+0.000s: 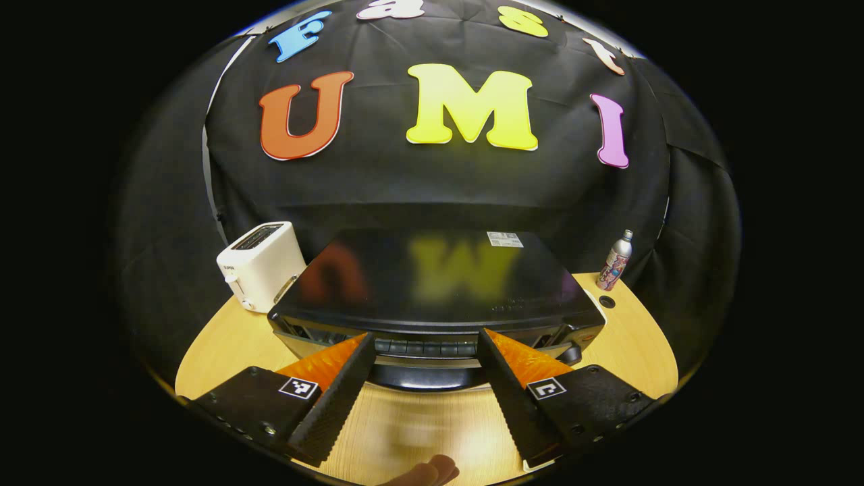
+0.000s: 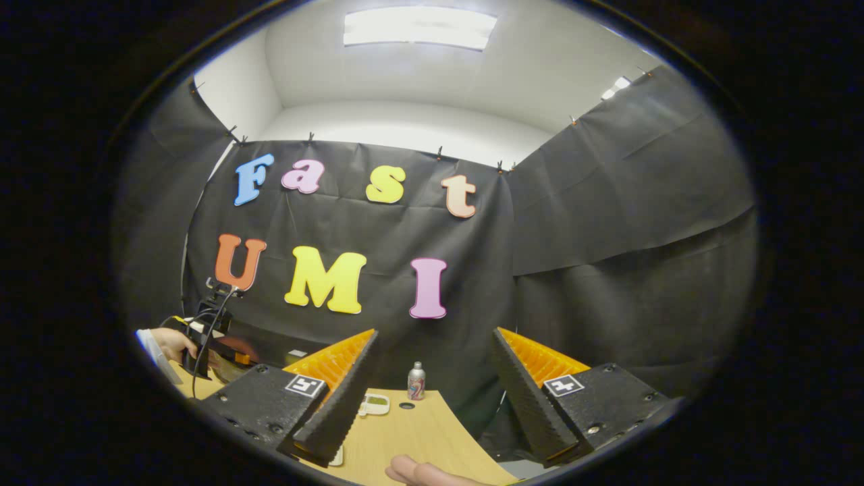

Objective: Open the electric oven with the left hand, put the food in, and close the electric oven.

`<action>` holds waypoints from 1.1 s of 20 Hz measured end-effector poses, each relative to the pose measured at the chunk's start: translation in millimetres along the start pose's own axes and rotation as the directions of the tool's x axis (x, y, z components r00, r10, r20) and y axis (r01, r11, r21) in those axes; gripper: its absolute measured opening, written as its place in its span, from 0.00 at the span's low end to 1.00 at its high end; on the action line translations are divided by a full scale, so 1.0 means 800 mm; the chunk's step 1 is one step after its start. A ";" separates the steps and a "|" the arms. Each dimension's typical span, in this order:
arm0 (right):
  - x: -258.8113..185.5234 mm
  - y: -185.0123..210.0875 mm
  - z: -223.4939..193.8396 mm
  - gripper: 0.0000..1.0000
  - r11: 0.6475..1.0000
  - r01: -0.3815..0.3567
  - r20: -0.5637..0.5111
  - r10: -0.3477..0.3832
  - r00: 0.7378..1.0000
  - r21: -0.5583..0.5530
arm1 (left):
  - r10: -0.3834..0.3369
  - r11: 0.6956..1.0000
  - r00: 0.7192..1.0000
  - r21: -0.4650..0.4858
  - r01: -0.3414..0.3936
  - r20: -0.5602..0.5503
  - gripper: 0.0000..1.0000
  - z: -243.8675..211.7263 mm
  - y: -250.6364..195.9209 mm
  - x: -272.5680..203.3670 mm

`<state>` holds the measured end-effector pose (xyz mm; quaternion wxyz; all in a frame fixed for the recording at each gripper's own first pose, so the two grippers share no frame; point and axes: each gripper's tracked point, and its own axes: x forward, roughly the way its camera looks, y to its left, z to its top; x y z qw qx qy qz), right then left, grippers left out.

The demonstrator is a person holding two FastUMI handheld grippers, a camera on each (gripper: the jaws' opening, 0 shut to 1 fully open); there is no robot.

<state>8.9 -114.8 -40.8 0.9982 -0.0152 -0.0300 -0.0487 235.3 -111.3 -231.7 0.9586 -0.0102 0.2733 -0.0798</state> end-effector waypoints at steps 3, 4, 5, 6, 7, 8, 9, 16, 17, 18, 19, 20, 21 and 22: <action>-0.008 0.002 0.003 1.00 1.000 -0.004 0.001 0.004 1.000 -0.003 | -0.006 1.000 1.000 -0.007 0.006 0.009 0.96 -0.016 0.001 -0.020; -0.010 0.003 0.002 1.00 1.000 -0.007 -0.002 0.007 1.000 -0.003 | -0.009 1.000 1.000 -0.011 0.009 0.011 0.96 -0.023 0.001 -0.024; -0.011 0.005 0.003 1.00 1.000 -0.008 -0.006 0.008 1.000 -0.002 | -0.012 1.000 1.000 -0.016 0.012 0.011 0.96 -0.029 0.001 -0.029; -0.013 0.005 0.001 1.00 1.000 -0.012 -0.011 0.012 1.000 0.000 | -0.015 1.000 1.000 -0.019 0.015 0.012 0.96 -0.036 0.002 -0.035; -0.016 0.006 0.001 1.00 1.000 -0.016 -0.013 0.016 1.000 0.004 | -0.018 1.000 1.000 -0.022 0.018 0.009 0.96 -0.042 0.002 -0.040; -0.018 0.006 0.002 1.00 1.000 -0.018 -0.014 0.018 1.000 0.007 | -0.020 1.000 1.000 -0.024 0.021 0.006 0.96 -0.049 0.002 -0.045; -0.020 0.007 0.004 1.00 1.000 -0.019 -0.015 0.019 1.000 0.009 | -0.024 0.999 1.000 -0.021 0.024 0.004 0.96 -0.055 0.002 -0.049; -0.026 0.015 0.005 1.00 1.000 -0.029 -0.017 0.029 0.999 -0.004 | -0.044 0.998 0.997 0.035 0.046 -0.065 0.96 -0.109 0.002 -0.068; -0.027 0.016 0.005 1.00 1.000 -0.030 -0.017 0.030 0.999 -0.006 | -0.043 0.998 0.997 0.034 0.046 -0.067 0.96 -0.113 0.001 -0.070; -0.027 0.015 0.004 1.00 1.000 -0.030 -0.018 0.030 0.999 -0.006 | -0.043 0.998 0.997 0.033 0.045 -0.071 0.96 -0.118 0.000 -0.070; -0.026 0.017 0.003 1.00 0.999 -0.032 -0.020 0.032 0.999 -0.006 | -0.042 0.999 0.996 0.032 0.044 -0.076 0.96 -0.125 0.001 -0.071; -0.027 0.016 0.002 1.00 0.999 -0.032 -0.021 0.032 0.999 -0.005 | -0.041 0.999 0.995 0.032 0.044 -0.086 0.96 -0.131 0.001 -0.073; -0.026 0.016 0.001 1.00 0.999 -0.032 -0.023 0.031 0.999 -0.006 | -0.041 0.999 0.995 0.029 0.044 -0.096 0.96 -0.139 0.000 -0.074; -0.024 0.015 -0.001 1.00 1.000 -0.030 -0.026 0.030 0.999 -0.008 | -0.041 0.999 0.994 0.030 0.044 -0.106 0.96 -0.147 -0.001 -0.075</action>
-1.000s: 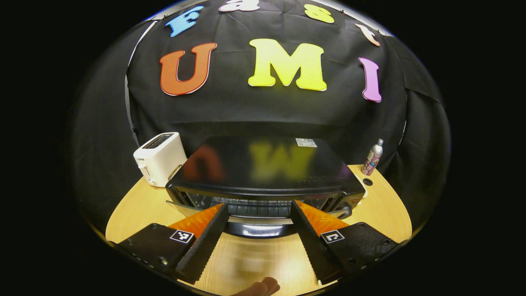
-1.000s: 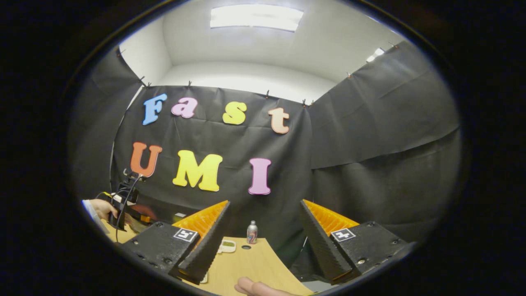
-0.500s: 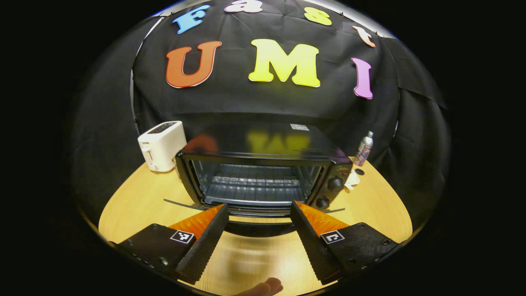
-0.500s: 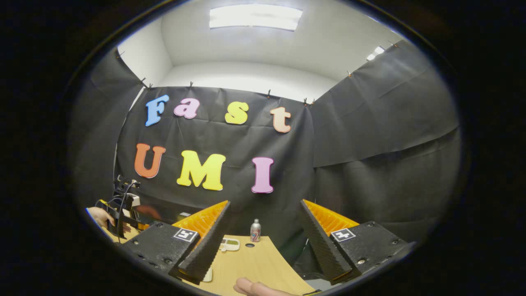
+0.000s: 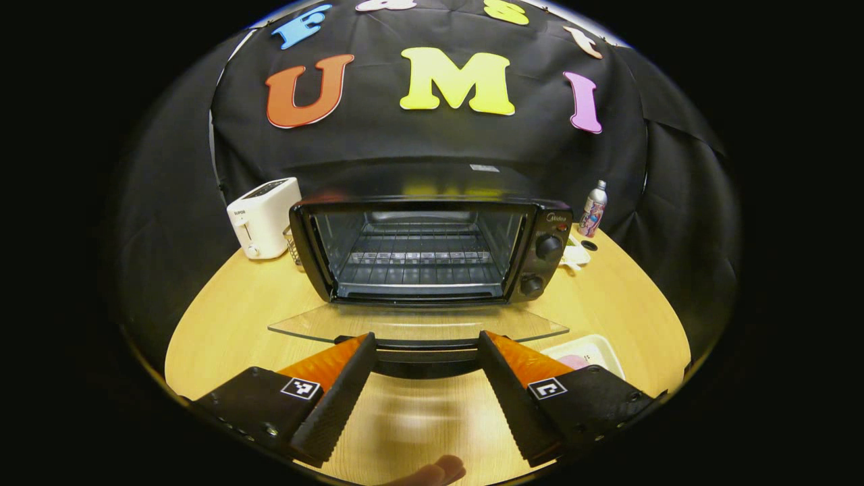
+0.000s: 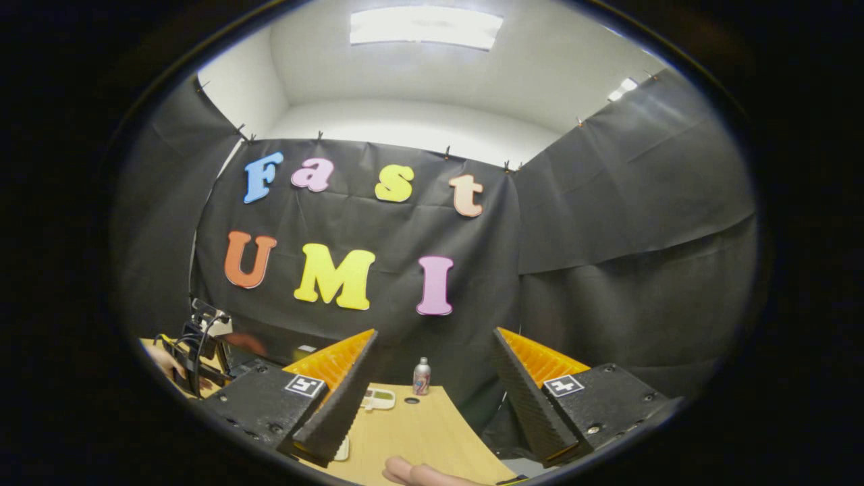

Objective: Open the electric oven with the left hand, put the food in, and close the electric oven.

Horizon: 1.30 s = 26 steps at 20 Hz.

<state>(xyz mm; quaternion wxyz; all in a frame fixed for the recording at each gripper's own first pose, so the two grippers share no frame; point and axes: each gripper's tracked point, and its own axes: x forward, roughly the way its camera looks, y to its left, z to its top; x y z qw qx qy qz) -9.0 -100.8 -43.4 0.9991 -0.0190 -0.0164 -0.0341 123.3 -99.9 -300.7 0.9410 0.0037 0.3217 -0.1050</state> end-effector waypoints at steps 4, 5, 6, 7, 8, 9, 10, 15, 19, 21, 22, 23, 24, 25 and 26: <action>0.004 0.003 -0.009 1.00 1.000 -0.003 -0.020 0.003 1.000 0.001 | -0.001 1.000 0.999 0.018 0.002 -0.039 0.96 -0.027 0.001 0.005; 0.005 0.003 -0.011 1.00 1.000 -0.004 -0.025 0.004 1.000 0.001 | -0.001 1.000 0.998 0.016 0.002 -0.056 0.96 -0.031 0.001 0.007; 0.007 0.004 -0.013 1.00 1.000 -0.004 -0.028 0.004 1.000 -0.001 | -0.002 1.000 0.997 0.013 0.003 -0.077 0.96 -0.040 0.002 0.009; 0.006 0.004 -0.013 1.00 1.000 -0.004 -0.030 0.004 1.000 -0.001 | -0.003 1.000 0.995 0.008 0.004 -0.098 0.96 -0.050 0.002 0.010; 0.007 0.005 -0.013 1.00 1.000 -0.004 -0.031 0.004 1.000 -0.002 | -0.004 1.000 0.993 0.001 0.004 -0.114 0.96 -0.059 0.001 0.011; 0.007 0.005 -0.014 1.00 1.000 -0.004 -0.032 0.004 0.999 -0.003 | -0.005 1.000 0.992 -0.010 0.004 -0.126 0.96 -0.067 0.001 0.016; 0.007 0.004 -0.015 1.00 1.000 -0.003 -0.033 0.003 0.999 -0.005 | -0.006 1.000 0.990 -0.024 0.003 -0.143 0.96 -0.076 0.002 0.021; 0.013 0.007 -0.028 1.00 1.000 -0.005 -0.053 0.003 0.999 -0.021 | 0.031 0.999 0.986 -0.034 -0.037 -0.162 0.96 -0.093 0.009 0.031; 0.022 0.020 -0.051 1.00 0.999 -0.027 -0.098 0.023 0.995 -0.038 | 0.013 0.999 0.991 -0.048 -0.020 -0.134 0.96 -0.088 0.008 0.029; 0.031 0.030 -0.073 1.00 0.998 -0.049 -0.148 0.043 0.988 -0.042 | -0.004 0.998 0.996 -0.056 -0.001 -0.085 0.96 -0.078 0.007 0.019; 0.036 0.037 -0.088 1.00 0.997 -0.066 -0.182 0.056 0.982 -0.046 | -0.008 0.998 0.998 -0.061 0.004 -0.063 0.95 -0.073 0.007 0.014; 0.041 0.044 -0.104 1.00 0.995 -0.081 -0.218 0.069 0.973 -0.049 | -0.009 0.998 0.999 -0.061 0.007 -0.032 0.96 -0.065 0.008 0.008; 0.047 0.051 -0.118 1.00 0.994 -0.101 -0.251 0.085 0.964 -0.048 | -0.004 0.998 1.000 -0.055 0.004 0.002 0.96 -0.056 0.009 0.000; 0.052 0.062 -0.133 1.00 0.991 -0.122 -0.286 0.104 0.953 -0.048 | 0.003 0.999 0.999 -0.045 -0.001 0.050 0.96 -0.043 0.012 -0.014; 0.057 0.071 -0.153 1.00 0.988 -0.145 -0.323 0.122 0.939 -0.048 | 0.007 0.999 0.995 -0.035 -0.003 0.103 0.96 -0.029 0.013 -0.028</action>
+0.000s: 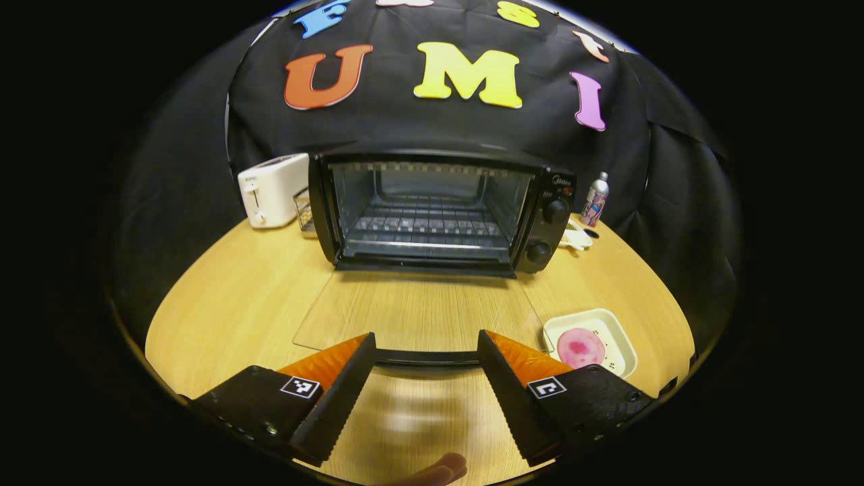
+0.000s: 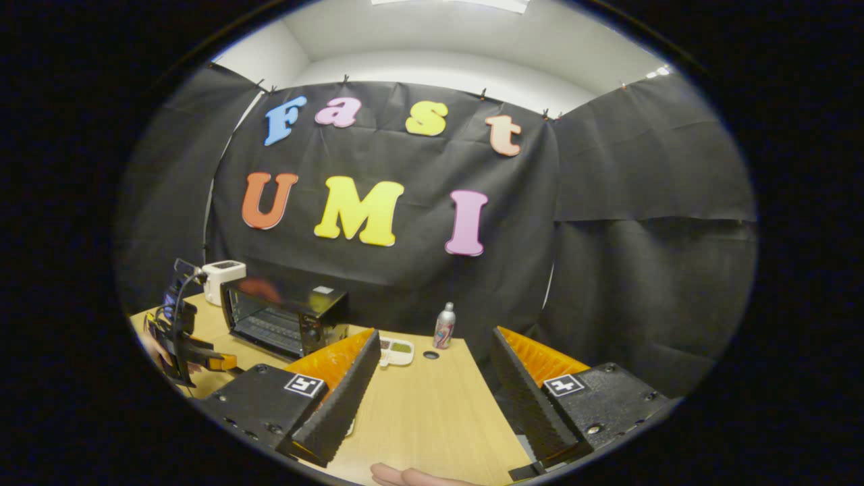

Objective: Open the electric oven with the left hand, put the food in, and close the electric oven.

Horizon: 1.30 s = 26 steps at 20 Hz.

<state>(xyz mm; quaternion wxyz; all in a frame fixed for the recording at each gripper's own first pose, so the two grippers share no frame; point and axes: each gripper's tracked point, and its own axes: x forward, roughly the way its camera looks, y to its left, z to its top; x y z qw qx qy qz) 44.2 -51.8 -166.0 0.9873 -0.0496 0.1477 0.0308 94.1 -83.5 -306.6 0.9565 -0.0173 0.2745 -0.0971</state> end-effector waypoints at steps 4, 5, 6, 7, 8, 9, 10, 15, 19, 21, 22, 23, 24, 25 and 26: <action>0.057 0.056 -0.090 1.00 0.991 -0.135 -0.236 0.130 0.963 -0.002 | 0.004 1.000 0.978 0.001 -0.004 0.210 0.95 0.055 -0.005 -0.059; 0.069 0.069 -0.117 1.00 0.985 -0.174 -0.316 0.170 0.933 0.015 | 0.003 1.000 0.967 0.003 -0.003 0.254 0.95 0.065 -0.006 -0.074; 0.085 0.081 -0.143 1.00 0.978 -0.202 -0.388 0.203 0.899 0.044 | -0.002 1.000 0.959 0.006 0.000 0.284 0.95 0.073 -0.009 -0.087; 0.098 0.092 -0.163 1.00 0.970 -0.229 -0.456 0.239 0.858 0.077 | -0.005 1.000 0.952 0.008 0.003 0.308 0.95 0.077 -0.011 -0.100; 0.111 0.100 -0.182 1.00 0.964 -0.243 -0.511 0.265 0.818 0.111 | -0.010 1.000 0.942 0.013 0.006 0.337 0.95 0.082 -0.013 -0.111; 0.120 0.104 -0.199 0.99 0.959 -0.248 -0.561 0.282 0.778 0.138 | -0.009 1.000 0.934 0.014 0.004 0.358 0.95 0.087 -0.012 -0.122; 0.126 0.110 -0.220 0.99 0.953 -0.257 -0.606 0.300 0.737 0.159 | -0.005 1.000 0.927 0.014 -0.001 0.374 0.95 0.091 -0.011 -0.132; 0.147 0.140 -0.304 0.87 0.911 -0.264 -0.784 0.408 0.468 0.317 | 0.025 1.000 0.896 -0.006 -0.025 0.444 0.95 0.116 0.003 -0.172; 0.152 0.172 -0.325 0.74 0.882 -0.268 -0.822 0.462 0.334 0.388 | 0.038 0.998 0.886 0.019 -0.053 0.463 0.95 0.134 0.011 -0.187; 0.148 0.185 -0.326 0.69 0.864 -0.241 -0.829 0.496 0.259 0.442 | 0.065 0.995 0.890 0.032 -0.089 0.452 0.94 0.138 0.018 -0.189; 0.149 0.186 -0.328 0.57 0.861 -0.233 -0.835 0.500 0.230 0.451 | 0.081 0.993 0.887 0.038 -0.110 0.455 0.95 0.141 0.027 -0.187; 0.151 0.187 -0.333 0.37 0.856 -0.238 -0.838 0.507 0.202 0.460 | 0.091 0.991 0.889 0.044 -0.124 0.448 0.94 0.142 0.031 -0.185; 0.148 0.185 -0.338 0.26 0.853 -0.215 -0.845 0.511 0.159 0.476 | 0.103 0.990 0.889 0.045 -0.137 0.445 0.95 0.141 0.034 -0.184; 0.146 0.189 -0.342 0.02 0.840 -0.179 -0.839 0.534 0.108 0.512 | 0.113 0.988 0.887 0.041 -0.146 0.447 0.95 0.142 0.038 -0.183; 0.149 0.191 -0.336 0.01 0.813 -0.151 -0.814 0.576 0.074 0.562 | 0.119 0.988 0.887 0.032 -0.149 0.447 0.95 0.143 0.040 -0.183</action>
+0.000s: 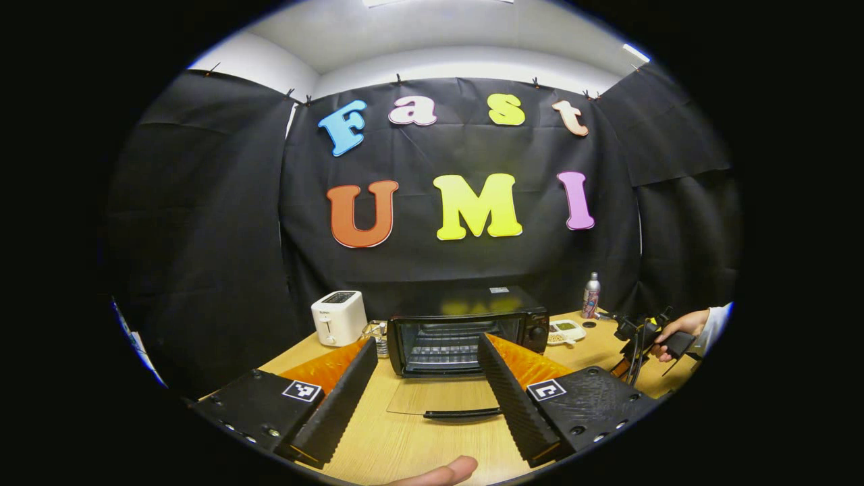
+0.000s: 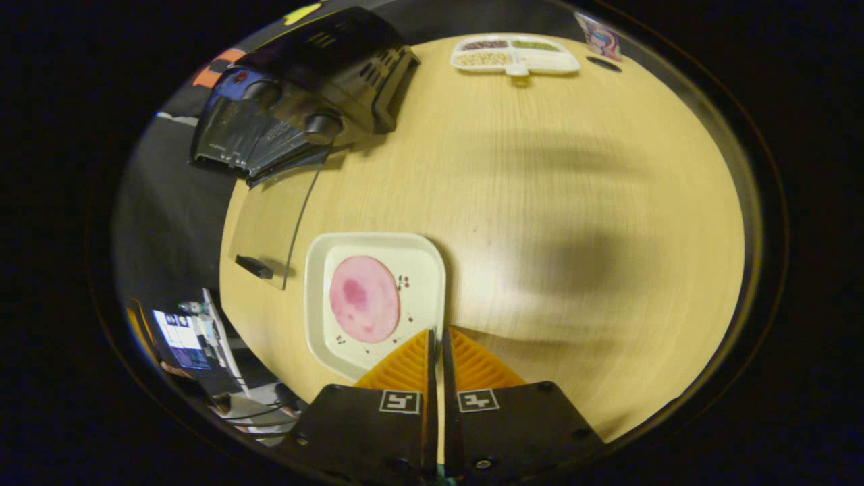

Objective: Open the electric oven with the left hand, put the food in, and close the electric oven.

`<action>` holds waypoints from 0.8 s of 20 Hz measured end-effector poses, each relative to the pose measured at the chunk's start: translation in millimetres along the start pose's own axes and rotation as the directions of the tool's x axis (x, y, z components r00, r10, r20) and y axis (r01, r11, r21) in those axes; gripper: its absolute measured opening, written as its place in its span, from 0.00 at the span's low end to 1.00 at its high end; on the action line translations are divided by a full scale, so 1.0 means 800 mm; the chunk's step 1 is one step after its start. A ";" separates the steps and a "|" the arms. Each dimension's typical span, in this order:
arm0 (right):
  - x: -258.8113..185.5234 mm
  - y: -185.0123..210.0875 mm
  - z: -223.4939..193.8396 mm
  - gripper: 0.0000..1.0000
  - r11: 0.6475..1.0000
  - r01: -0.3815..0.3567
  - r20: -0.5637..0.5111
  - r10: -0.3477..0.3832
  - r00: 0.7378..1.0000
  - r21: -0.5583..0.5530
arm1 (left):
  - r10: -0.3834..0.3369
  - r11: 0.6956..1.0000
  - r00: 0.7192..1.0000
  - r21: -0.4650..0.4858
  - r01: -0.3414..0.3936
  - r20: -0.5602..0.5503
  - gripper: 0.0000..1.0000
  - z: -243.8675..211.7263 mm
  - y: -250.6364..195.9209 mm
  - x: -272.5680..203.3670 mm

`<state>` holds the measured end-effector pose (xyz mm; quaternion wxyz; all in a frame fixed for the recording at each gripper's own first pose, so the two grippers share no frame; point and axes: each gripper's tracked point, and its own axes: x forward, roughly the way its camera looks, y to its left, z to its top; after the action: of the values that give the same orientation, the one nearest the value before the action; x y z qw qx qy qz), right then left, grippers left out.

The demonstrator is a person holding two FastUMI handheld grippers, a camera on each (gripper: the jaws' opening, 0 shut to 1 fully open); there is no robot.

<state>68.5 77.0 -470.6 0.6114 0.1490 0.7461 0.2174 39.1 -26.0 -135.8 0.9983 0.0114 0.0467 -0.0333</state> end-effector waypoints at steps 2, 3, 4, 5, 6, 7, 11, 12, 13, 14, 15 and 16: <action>0.005 -0.004 0.002 0.00 0.998 -0.069 -0.035 0.069 0.997 0.012 | 0.010 1.000 1.000 -0.027 -0.011 -0.010 0.95 -0.007 0.004 0.003; 0.004 -0.004 0.003 0.01 0.996 -0.091 -0.038 0.091 0.995 0.004 | 0.012 0.999 1.000 -0.042 -0.013 -0.016 0.95 -0.009 0.004 0.005; 0.005 -0.005 0.002 0.04 0.994 -0.109 -0.041 0.109 0.993 -0.002 | 0.010 0.999 1.000 -0.050 -0.010 -0.013 0.95 -0.010 0.003 0.005; 0.005 -0.006 0.003 0.05 0.992 -0.123 -0.041 0.122 0.992 0.000 | 0.009 0.999 1.000 -0.044 -0.009 -0.007 0.95 -0.008 0.002 0.005; 0.005 -0.005 0.002 0.04 0.991 -0.134 -0.038 0.134 0.990 -0.001 | 0.014 0.999 1.000 -0.035 -0.015 -0.007 0.95 -0.008 0.003 0.007; 0.005 -0.005 0.002 0.05 0.989 -0.146 -0.034 0.146 0.989 0.001 | 0.019 1.000 1.000 -0.023 -0.019 -0.012 0.95 -0.010 0.002 0.008; -0.006 -0.022 0.001 0.02 0.992 -0.128 0.020 0.127 0.992 0.017 | 0.018 1.000 0.999 -0.011 -0.018 -0.028 0.95 -0.014 0.002 0.005; -0.010 -0.032 -0.001 0.04 0.993 -0.114 0.037 0.112 0.993 0.039 | 0.022 1.000 0.999 -0.006 -0.022 -0.031 0.95 -0.015 0.004 0.005; -0.016 -0.038 -0.002 0.04 0.992 -0.108 0.053 0.105 0.993 0.059 | 0.032 0.999 0.999 0.005 -0.032 -0.034 0.95 -0.015 0.011 0.004; -0.023 -0.042 -0.005 0.02 0.991 -0.110 0.065 0.105 0.992 0.075 | 0.047 0.999 0.998 0.016 -0.047 -0.035 0.95 -0.015 0.017 0.003; -0.028 -0.044 -0.008 0.04 0.990 -0.116 0.076 0.109 0.991 0.086 | 0.055 0.998 0.998 0.023 -0.054 -0.032 0.95 -0.013 0.020 0.001; -0.035 -0.049 -0.009 0.02 0.989 -0.112 0.089 0.104 0.991 0.095 | 0.057 0.998 0.998 0.025 -0.056 -0.031 0.95 -0.014 0.022 0.001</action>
<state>69.1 28.8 -465.9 0.6211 0.2286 0.7207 0.2061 39.9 -8.3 -146.6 0.9978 0.0252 0.0619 -0.0056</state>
